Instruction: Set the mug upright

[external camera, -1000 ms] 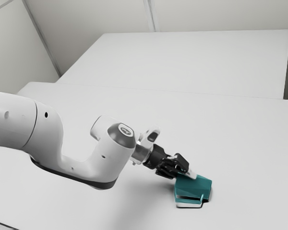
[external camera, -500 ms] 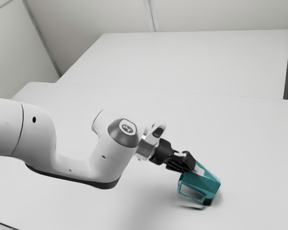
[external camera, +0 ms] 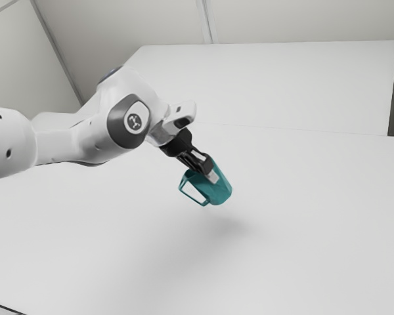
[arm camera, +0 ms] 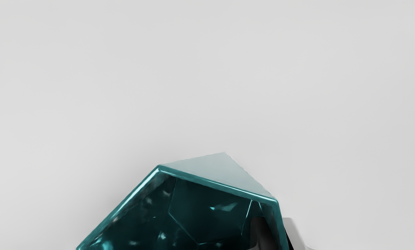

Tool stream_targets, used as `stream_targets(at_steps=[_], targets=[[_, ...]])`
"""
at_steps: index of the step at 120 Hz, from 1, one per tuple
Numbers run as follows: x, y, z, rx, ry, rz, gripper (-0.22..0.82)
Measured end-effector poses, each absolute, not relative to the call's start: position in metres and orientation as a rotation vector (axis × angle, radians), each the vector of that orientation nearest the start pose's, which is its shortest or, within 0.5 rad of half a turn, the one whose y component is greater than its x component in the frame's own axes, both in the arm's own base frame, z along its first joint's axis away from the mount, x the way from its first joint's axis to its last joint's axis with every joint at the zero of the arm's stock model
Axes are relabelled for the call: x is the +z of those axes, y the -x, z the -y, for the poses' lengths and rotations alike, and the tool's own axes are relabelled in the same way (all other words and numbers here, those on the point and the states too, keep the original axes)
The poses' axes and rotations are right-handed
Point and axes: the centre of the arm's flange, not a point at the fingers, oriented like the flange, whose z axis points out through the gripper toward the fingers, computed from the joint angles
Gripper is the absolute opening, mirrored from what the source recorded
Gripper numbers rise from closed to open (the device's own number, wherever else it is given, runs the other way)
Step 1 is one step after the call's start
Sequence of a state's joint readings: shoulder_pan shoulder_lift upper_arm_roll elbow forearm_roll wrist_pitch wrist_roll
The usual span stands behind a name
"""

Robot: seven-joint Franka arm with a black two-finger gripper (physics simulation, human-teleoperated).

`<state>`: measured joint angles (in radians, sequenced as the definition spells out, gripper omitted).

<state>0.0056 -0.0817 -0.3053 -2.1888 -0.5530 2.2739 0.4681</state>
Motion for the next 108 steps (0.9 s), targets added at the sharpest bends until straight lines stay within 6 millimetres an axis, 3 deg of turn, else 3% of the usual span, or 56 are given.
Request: stream_targets(at_steps=[23,50,83,96,108], targets=[[0.45,-0.518,0.145,-0.198,3.311,-0.755,-0.18],[0.452,-0.543,0.054,-0.112,3.193,-0.52,-0.18],[0.419,-0.552,-0.009,-0.051,3.138,-0.278,-0.18],[0.395,-0.552,-0.013,-0.027,3.138,-0.223,-0.18],[0.381,-0.553,0.021,-0.03,3.132,-0.277,-0.18]])
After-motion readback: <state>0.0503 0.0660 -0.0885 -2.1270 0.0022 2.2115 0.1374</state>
